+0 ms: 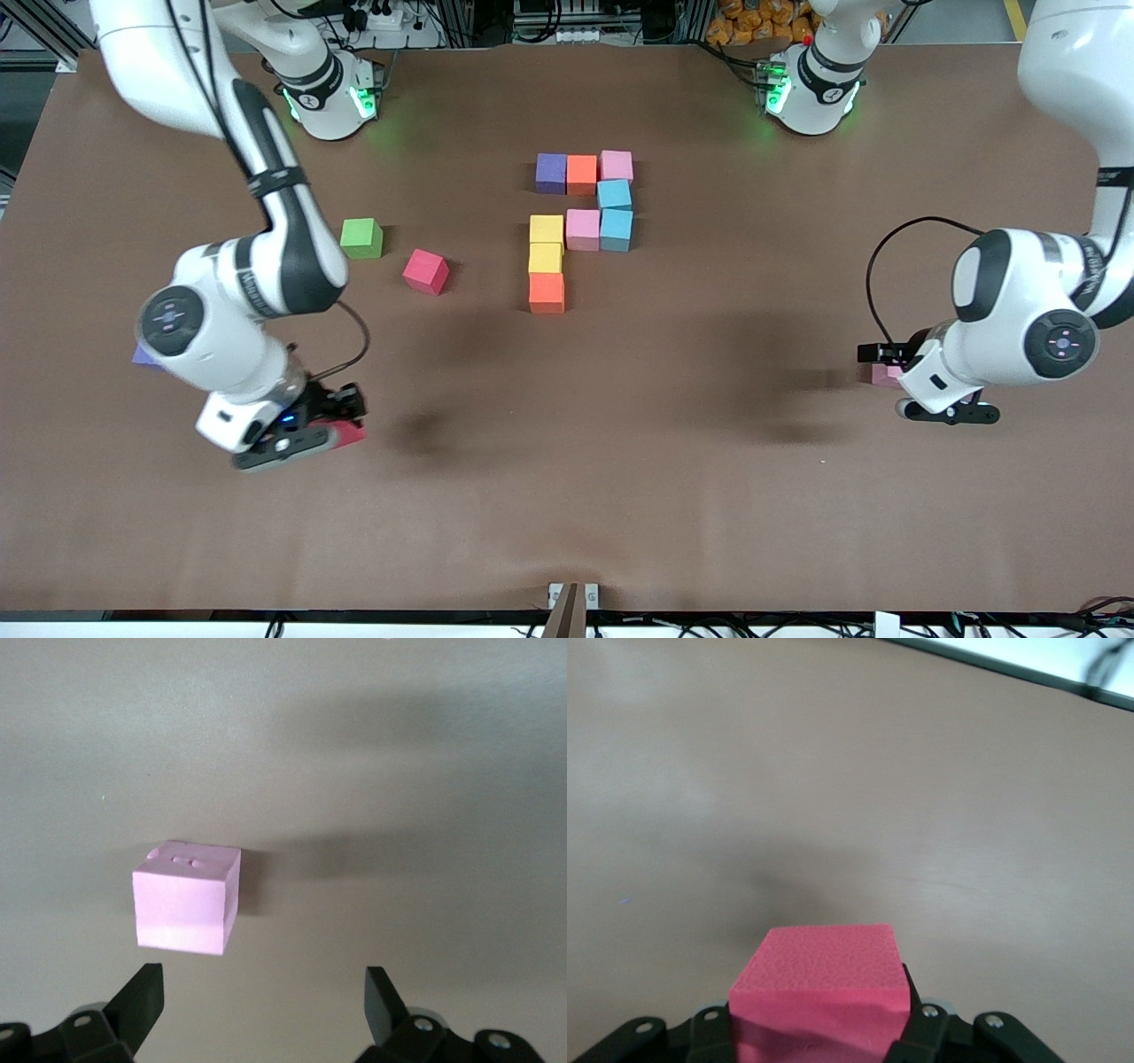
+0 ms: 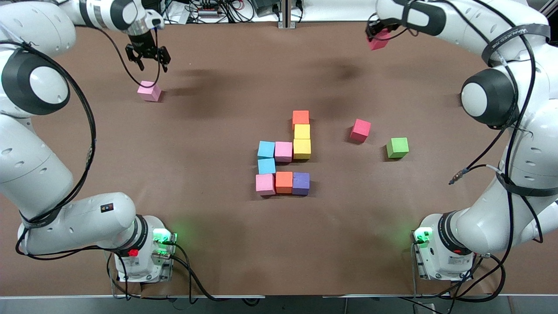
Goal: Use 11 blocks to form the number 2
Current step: 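Carry red to the figure with the right gripper while the left reaches pink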
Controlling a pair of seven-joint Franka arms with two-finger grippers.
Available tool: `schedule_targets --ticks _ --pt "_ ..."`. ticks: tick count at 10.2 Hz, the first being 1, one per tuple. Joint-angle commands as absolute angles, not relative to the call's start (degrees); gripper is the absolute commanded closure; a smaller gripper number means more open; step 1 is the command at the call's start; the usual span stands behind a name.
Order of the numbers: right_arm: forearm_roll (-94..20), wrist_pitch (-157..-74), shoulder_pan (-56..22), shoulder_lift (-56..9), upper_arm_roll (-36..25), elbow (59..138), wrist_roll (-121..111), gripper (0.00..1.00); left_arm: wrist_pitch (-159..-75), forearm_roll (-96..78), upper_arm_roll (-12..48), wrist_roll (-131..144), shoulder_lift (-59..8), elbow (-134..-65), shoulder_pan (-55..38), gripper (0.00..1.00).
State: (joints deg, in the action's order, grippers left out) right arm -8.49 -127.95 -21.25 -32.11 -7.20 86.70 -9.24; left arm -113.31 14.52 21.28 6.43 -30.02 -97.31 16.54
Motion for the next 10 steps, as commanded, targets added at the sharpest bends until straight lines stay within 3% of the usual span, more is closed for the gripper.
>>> schedule_targets --ticks 1,10 --pt "-6.08 -128.41 -27.39 -29.71 -7.47 89.65 -10.02 0.47 -122.83 18.96 21.88 4.14 -29.97 -104.3 20.46 0.0" --pt "-0.71 -129.02 -46.48 -33.91 -6.33 88.68 -12.37 0.47 -123.66 20.82 21.88 3.25 -32.87 -104.06 23.47 0.0"
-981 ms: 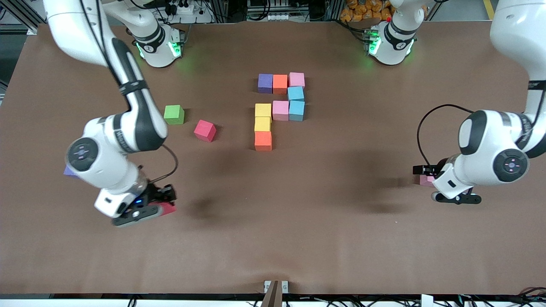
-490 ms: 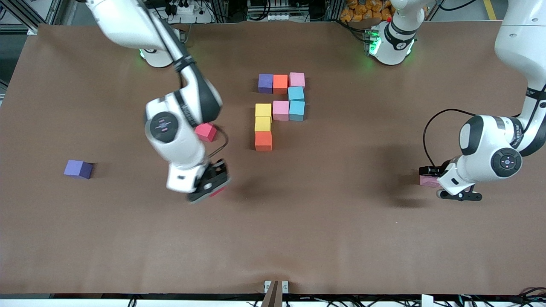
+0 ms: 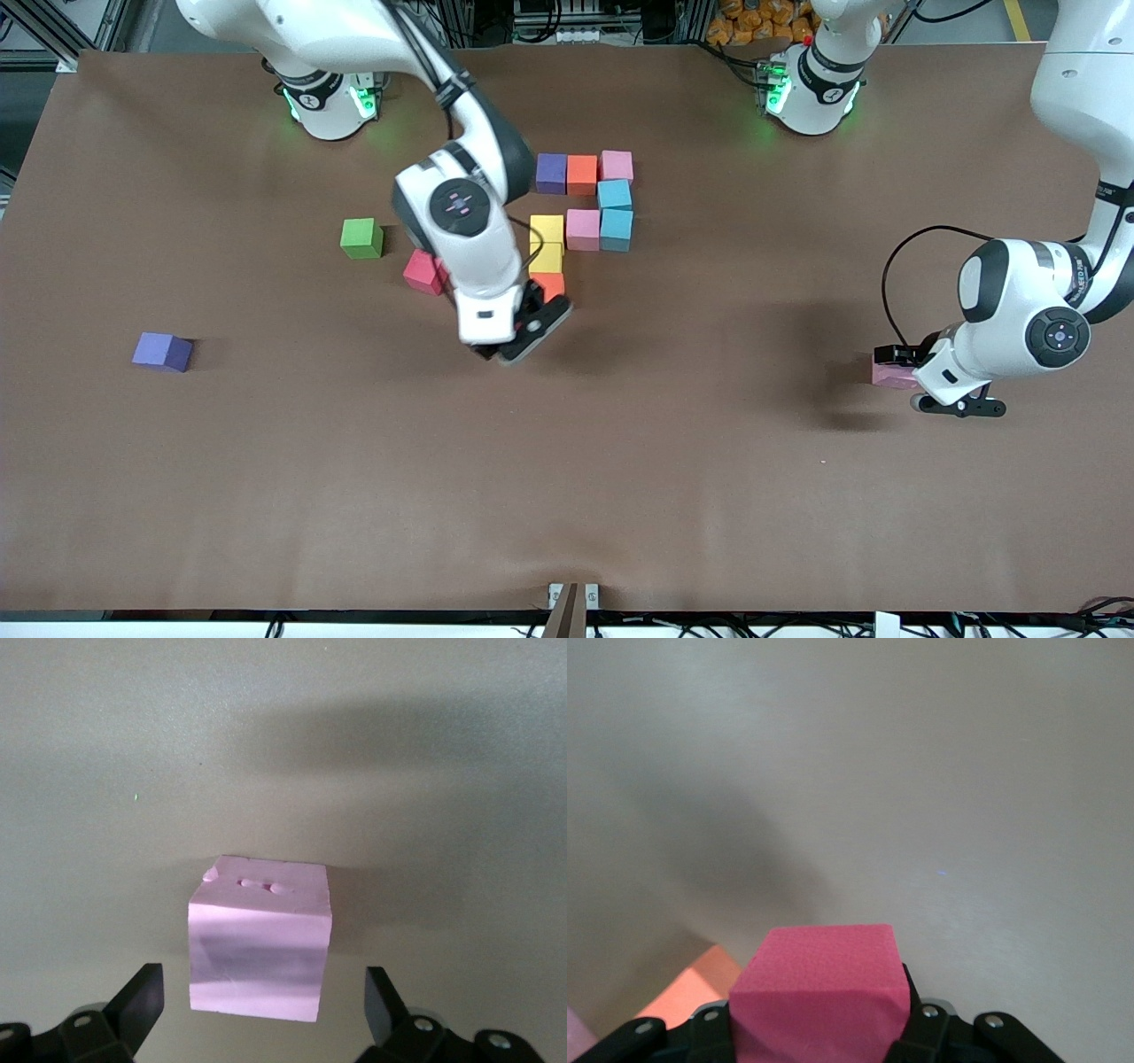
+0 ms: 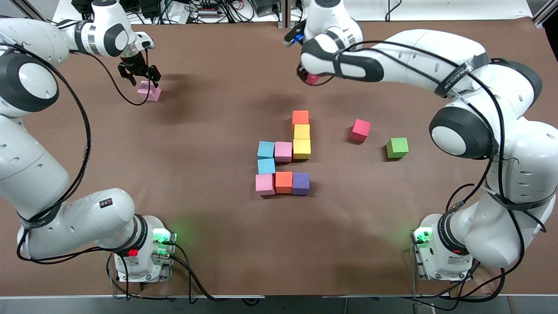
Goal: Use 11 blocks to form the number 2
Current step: 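Carry red to the figure with the right gripper while the left reaches pink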
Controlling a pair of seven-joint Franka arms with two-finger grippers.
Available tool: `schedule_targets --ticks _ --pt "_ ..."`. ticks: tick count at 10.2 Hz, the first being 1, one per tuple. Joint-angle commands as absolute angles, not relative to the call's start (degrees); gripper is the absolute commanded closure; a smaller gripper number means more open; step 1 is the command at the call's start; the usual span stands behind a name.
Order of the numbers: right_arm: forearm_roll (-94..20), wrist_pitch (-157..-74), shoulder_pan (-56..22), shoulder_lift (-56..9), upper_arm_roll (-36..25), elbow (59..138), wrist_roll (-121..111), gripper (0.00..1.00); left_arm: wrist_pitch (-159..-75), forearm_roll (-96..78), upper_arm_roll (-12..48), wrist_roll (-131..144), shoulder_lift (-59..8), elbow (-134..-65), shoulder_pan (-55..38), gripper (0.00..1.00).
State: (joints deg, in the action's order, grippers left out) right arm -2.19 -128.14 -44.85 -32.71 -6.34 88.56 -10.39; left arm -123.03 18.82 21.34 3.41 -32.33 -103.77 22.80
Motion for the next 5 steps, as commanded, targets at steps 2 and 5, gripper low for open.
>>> schedule_targets --ticks 2,5 --pt "-0.53 -129.02 -50.17 -36.72 -6.33 86.5 -14.67 0.47 -123.84 20.92 21.88 3.25 -34.18 -103.89 23.47 0.0" --pt "-0.88 -129.2 -52.2 -38.23 -6.33 85.26 -20.8 0.47 -123.84 20.92 21.8 3.34 -35.07 -103.89 23.38 0.03"
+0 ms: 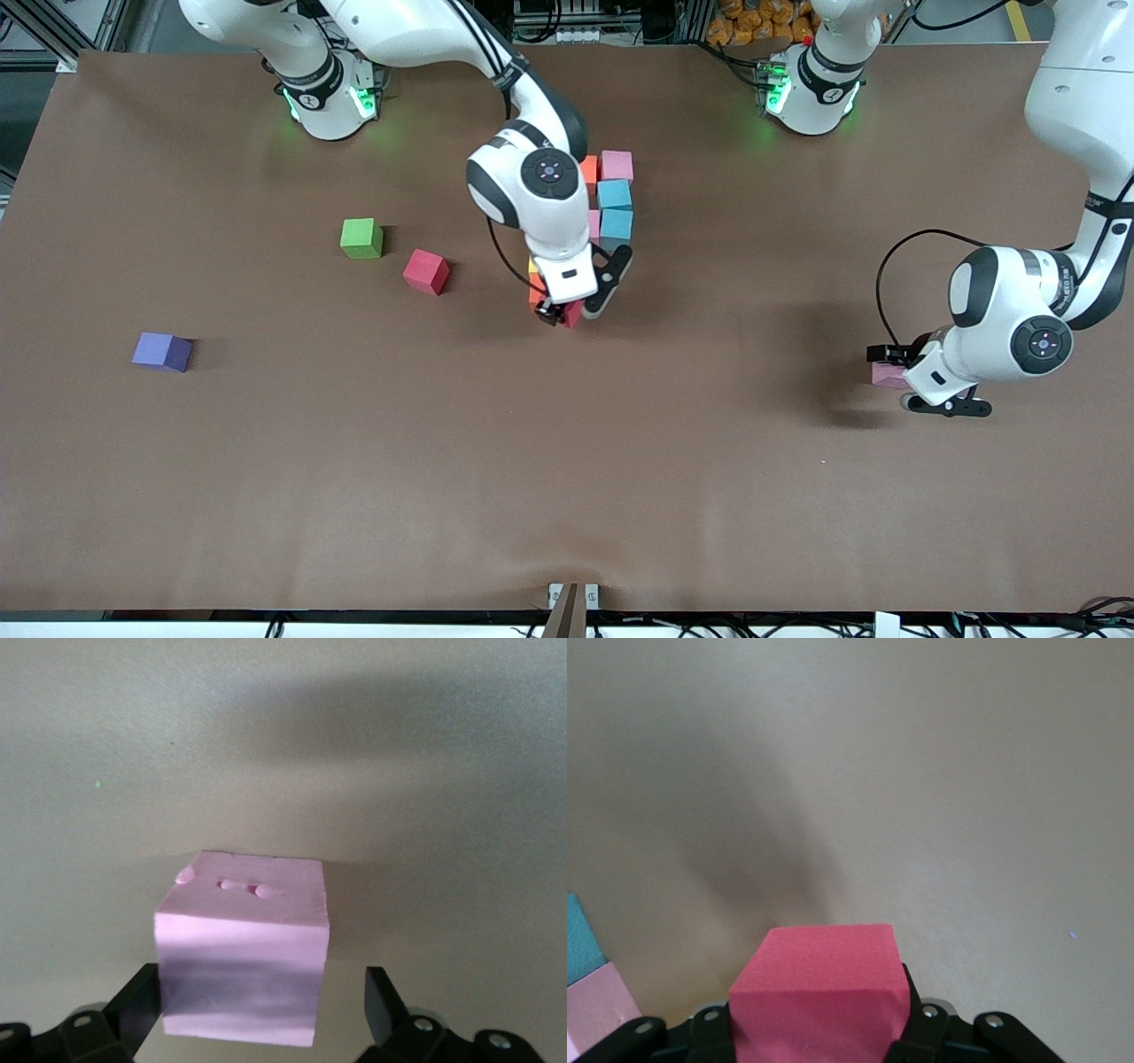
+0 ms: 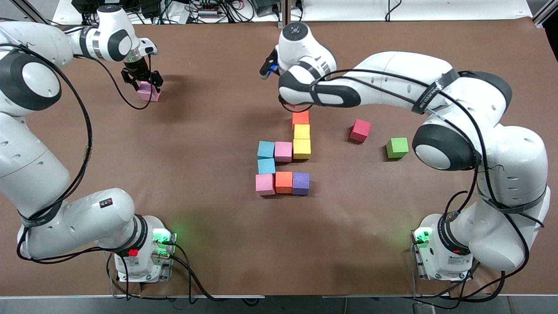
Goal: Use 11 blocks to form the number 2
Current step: 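Set red beside the figure with the right gripper while the left grasps pink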
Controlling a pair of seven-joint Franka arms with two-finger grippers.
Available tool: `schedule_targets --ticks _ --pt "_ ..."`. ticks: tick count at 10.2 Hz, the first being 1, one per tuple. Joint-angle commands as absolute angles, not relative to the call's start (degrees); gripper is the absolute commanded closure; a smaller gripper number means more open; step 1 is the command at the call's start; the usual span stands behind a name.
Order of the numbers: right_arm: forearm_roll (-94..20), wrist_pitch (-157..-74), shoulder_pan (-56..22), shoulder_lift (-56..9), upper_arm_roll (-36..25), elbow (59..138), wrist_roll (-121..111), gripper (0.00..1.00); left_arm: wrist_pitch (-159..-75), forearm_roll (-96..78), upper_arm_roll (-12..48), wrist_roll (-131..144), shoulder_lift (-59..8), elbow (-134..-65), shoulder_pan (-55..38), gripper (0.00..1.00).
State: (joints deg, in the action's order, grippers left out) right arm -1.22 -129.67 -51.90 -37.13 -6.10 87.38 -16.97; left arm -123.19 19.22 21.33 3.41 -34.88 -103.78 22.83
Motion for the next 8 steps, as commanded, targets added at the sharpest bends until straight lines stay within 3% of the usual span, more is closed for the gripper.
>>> schedule_targets --ticks 1,4,6,8 --pt "-0.97 -129.2 -52.56 -38.49 -6.24 84.82 -23.35 0.47 -123.84 21.7 21.71 3.34 -35.16 -103.89 23.2 0.06" --pt "-1.4 -129.02 -53.7 -39.11 -5.54 84.81 -31.09 0.47 -123.84 27.07 21.88 3.34 -35.07 -103.71 23.03 0.16" --pt "-1.41 -129.02 -54.75 -39.9 -5.01 84.99 -31.64 0.47 -123.84 27.07 21.88 3.25 -34.54 -103.8 23.38 0.35" --pt "-1.49 -129.02 -55.28 -40.43 -4.48 85.43 -31.64 0.47 -123.4 27.07 22.06 3.08 -33.93 -103.89 23.29 0.62"
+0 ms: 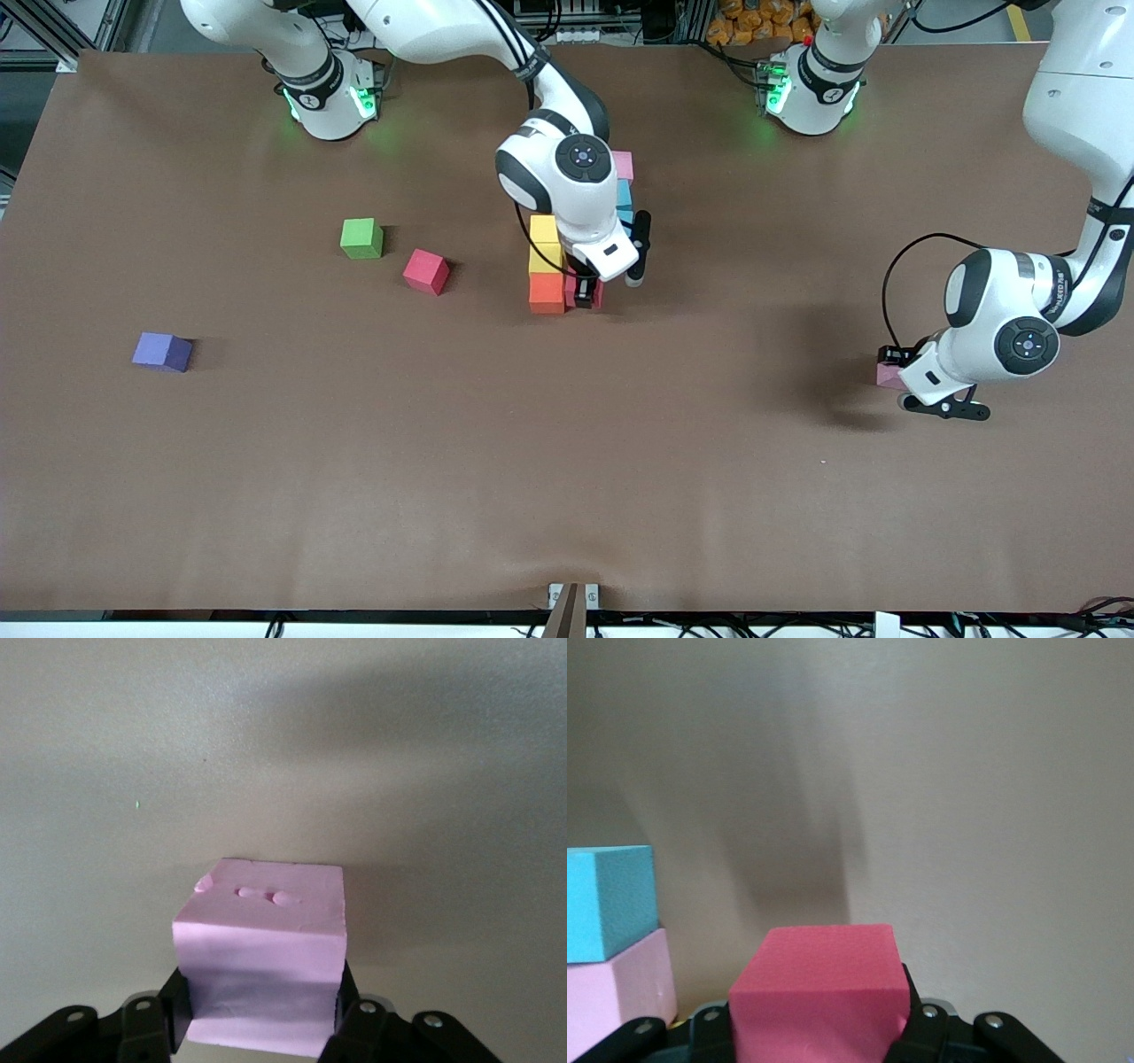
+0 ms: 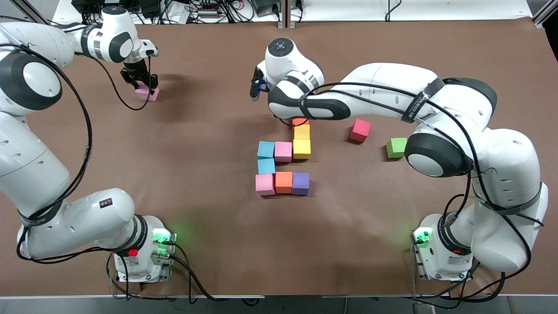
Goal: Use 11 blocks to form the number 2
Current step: 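Set red beside the figure with the right gripper while the left grasps pink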
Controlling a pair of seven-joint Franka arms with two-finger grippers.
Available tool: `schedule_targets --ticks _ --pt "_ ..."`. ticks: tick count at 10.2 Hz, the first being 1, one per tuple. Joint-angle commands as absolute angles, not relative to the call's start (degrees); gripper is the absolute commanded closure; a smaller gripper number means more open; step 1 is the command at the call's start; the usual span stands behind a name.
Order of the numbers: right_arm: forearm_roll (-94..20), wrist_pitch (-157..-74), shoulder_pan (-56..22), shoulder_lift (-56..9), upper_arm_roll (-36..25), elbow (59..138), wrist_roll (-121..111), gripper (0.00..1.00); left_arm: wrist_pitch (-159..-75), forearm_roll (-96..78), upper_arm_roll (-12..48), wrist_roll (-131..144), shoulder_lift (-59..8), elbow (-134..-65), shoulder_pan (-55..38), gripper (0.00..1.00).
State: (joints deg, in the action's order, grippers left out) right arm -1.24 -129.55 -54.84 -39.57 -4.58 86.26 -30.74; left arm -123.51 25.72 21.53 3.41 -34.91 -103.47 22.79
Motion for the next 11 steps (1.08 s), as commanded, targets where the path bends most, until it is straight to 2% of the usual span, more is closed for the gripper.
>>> schedule_targets --ticks 1,4,9,11 --pt "-1.49 -129.02 -55.63 -40.6 -3.96 85.6 -31.64 0.47 -123.31 26.46 22.41 3.16 -33.84 -103.8 23.12 0.65" --pt "-1.49 -129.02 -55.9 -41.13 -3.08 86.66 -31.73 0.47 -121.57 24.89 26.53 4.22 -30.43 -103.89 23.29 0.65" --pt "-1.49 -129.11 -55.2 -42.71 -3.08 86.66 -32.96 0.47 -109.89 17.23 32.51 11.31 -19.8 -103.71 23.29 0.65" --pt "-1.41 -129.2 -54.85 -43.5 -3.08 86.49 -32.96 0.47 -105.49 13.91 33.92 16.93 -16.89 -103.19 23.2 0.62"
